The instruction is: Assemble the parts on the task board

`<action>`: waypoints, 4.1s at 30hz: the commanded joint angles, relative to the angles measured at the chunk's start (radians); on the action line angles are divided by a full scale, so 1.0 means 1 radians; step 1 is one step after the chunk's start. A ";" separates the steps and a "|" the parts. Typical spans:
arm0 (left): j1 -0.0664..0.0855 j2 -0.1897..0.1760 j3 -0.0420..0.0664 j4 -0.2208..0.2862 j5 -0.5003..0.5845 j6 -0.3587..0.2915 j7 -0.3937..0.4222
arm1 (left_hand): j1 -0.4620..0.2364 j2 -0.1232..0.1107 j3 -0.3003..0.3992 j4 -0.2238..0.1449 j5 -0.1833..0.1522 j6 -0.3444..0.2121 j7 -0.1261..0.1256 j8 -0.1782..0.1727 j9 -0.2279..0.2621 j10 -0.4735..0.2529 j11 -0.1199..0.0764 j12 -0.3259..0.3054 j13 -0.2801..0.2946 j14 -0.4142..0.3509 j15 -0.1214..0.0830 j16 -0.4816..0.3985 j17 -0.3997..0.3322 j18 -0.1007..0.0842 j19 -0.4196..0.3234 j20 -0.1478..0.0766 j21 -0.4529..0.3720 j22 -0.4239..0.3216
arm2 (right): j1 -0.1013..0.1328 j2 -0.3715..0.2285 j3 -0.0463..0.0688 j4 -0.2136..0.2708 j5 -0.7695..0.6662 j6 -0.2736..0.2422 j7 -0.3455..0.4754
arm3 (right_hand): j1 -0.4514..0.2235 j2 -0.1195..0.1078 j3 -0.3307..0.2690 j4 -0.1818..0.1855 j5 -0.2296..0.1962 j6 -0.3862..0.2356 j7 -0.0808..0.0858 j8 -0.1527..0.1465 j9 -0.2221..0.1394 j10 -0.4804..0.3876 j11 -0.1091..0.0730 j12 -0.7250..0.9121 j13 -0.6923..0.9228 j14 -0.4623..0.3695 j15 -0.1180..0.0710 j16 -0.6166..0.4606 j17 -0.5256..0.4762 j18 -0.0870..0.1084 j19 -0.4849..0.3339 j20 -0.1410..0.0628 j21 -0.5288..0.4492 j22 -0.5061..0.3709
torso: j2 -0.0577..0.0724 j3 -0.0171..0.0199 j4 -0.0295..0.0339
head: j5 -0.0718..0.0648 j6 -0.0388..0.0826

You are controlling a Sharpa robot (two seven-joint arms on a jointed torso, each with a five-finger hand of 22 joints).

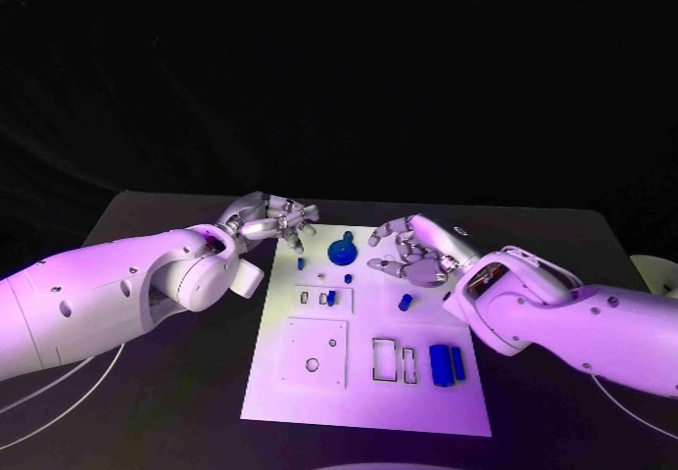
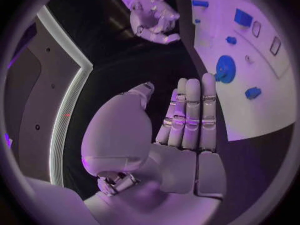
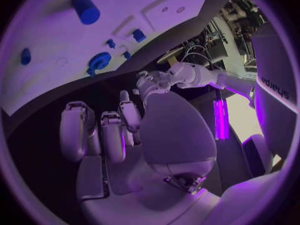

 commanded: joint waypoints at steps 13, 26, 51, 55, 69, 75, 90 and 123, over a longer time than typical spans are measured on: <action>0.048 0.105 0.001 -0.023 -0.598 0.347 -0.608 | -0.102 0.054 -0.100 0.004 0.000 -0.060 -0.046 0.229 0.191 -0.150 -0.048 0.585 0.501 0.302 -0.049 0.421 0.619 -0.078 0.333 -0.055 0.431 0.610 | 0.088 -0.119 0.002 -0.055 0.362 0.075 0.168 | -0.009 -0.008 0.002 0.009 0.032 0.005 0.000 0.015 0.003 0.009 -0.001 0.014 0.009 0.083 0.000 -0.004 0.173 0.009 0.001 -0.001 0.003 0.114 | -0.024 0.0087 -0.0073 | 0.006 -0.017; 0.074 0.191 -0.002 -0.046 -0.722 0.434 -0.693 | -0.122 0.086 -0.122 0.006 0.003 -0.082 -0.062 0.304 0.264 -0.091 -0.060 0.756 0.673 0.342 -0.061 0.482 0.744 -0.121 0.469 -0.074 0.538 0.838 | 0.093 -0.124 0.001 -0.071 0.373 0.070 0.147 | -0.015 -0.012 0.003 0.010 0.054 0.001 -0.001 0.022 0.007 0.009 -0.001 0.015 0.009 0.083 0.000 -0.006 0.170 0.009 0.001 -0.001 0.000 0.113 | -0.023 0.0090 -0.0071 | 0.005 -0.029; 0.086 0.244 -0.015 -0.084 -0.780 0.550 -0.718 | -0.185 0.103 -0.157 0.007 -0.006 -0.082 -0.069 0.329 0.298 -0.058 -0.066 0.826 0.748 0.345 -0.066 0.488 0.757 -0.130 0.495 -0.079 0.559 0.887 | 0.093 -0.114 0.000 -0.083 0.363 0.071 0.127 | -0.016 -0.014 0.004 0.010 0.061 0.000 -0.001 0.024 0.008 0.009 -0.001 0.014 0.008 0.082 0.000 -0.007 0.167 0.010 -0.001 -0.002 -0.003 0.111 | -0.023 0.0078 -0.0044 | 0.009 -0.041; 0.086 0.247 -0.018 -0.085 -0.778 0.563 -0.719 | -0.186 0.104 -0.158 0.007 -0.006 -0.082 -0.069 0.329 0.299 -0.057 -0.066 0.828 0.751 0.345 -0.066 0.488 0.757 -0.131 0.497 -0.079 0.561 0.891 | 0.093 -0.111 0.000 -0.085 0.362 0.072 0.126 | -0.017 -0.015 0.004 0.010 0.063 0.000 -0.001 0.025 0.009 0.009 -0.001 0.014 0.008 0.082 0.000 -0.008 0.166 0.010 -0.001 -0.002 -0.005 0.111 | -0.022 0.0082 -0.0040 | 0.009 -0.043; 0.086 0.255 -0.021 -0.085 -0.766 0.580 -0.720 | -0.167 0.111 -0.153 0.004 0.007 -0.087 -0.071 0.333 0.309 -0.059 -0.067 0.832 0.756 0.345 -0.067 0.488 0.757 -0.133 0.500 -0.080 0.565 0.901 | 0.091 -0.103 -0.001 -0.093 0.361 0.075 0.123 | -0.017 -0.015 0.004 0.010 0.065 0.000 -0.001 0.026 0.009 0.009 -0.002 0.014 0.008 0.082 0.000 -0.008 0.165 0.011 -0.002 -0.002 -0.006 0.110 | -0.023 0.0078 -0.0048 | 0.012 -0.047; 0.086 0.255 -0.021 -0.085 -0.762 0.583 -0.720 | -0.135 0.118 -0.137 0.004 0.012 -0.089 -0.072 0.335 0.319 -0.061 -0.068 0.835 0.759 0.345 -0.067 0.488 0.757 -0.134 0.500 -0.080 0.566 0.903 | 0.090 -0.098 -0.002 -0.099 0.361 0.076 0.122 | -0.018 -0.015 0.004 0.010 0.067 0.000 -0.001 0.026 0.009 0.007 -0.002 0.013 0.007 0.081 0.000 -0.009 0.164 0.011 -0.003 -0.002 -0.008 0.109 | -0.022 0.0085 -0.0048 | 0.013 -0.049; 0.086 0.259 -0.021 -0.088 -0.721 0.579 -0.719 | 0.009 0.117 0.034 -0.005 0.015 -0.100 -0.079 0.330 0.346 -0.066 -0.076 0.839 0.769 0.345 -0.074 0.488 0.757 -0.135 0.502 -0.086 0.570 0.914 | 0.089 -0.096 -0.003 -0.101 0.360 0.076 0.121 | -0.018 -0.015 0.005 0.010 0.068 0.000 -0.001 0.027 0.010 0.007 -0.002 0.012 0.006 0.081 0.000 -0.010 0.162 0.012 -0.005 -0.002 -0.012 0.106 | -0.022 0.0089 -0.0049 | 0.012 -0.055; 0.083 0.172 -0.026 -0.012 -0.612 0.322 -0.701 | -0.076 -0.042 0.575 -0.215 0.126 -0.094 -0.089 0.411 0.511 0.024 -0.089 0.922 0.868 0.345 -0.086 0.488 0.757 -0.137 0.506 -0.096 0.575 0.930 | 0.089 -0.102 -0.003 -0.114 0.363 0.070 0.125 | -0.024 -0.016 0.006 0.012 0.075 -0.002 -0.001 0.030 0.011 -0.004 -0.001 0.001 -0.004 0.078 0.000 -0.014 0.154 0.015 -0.013 -0.002 -0.027 0.098 | -0.027 0.0139 0.0036 | 0.012 -0.064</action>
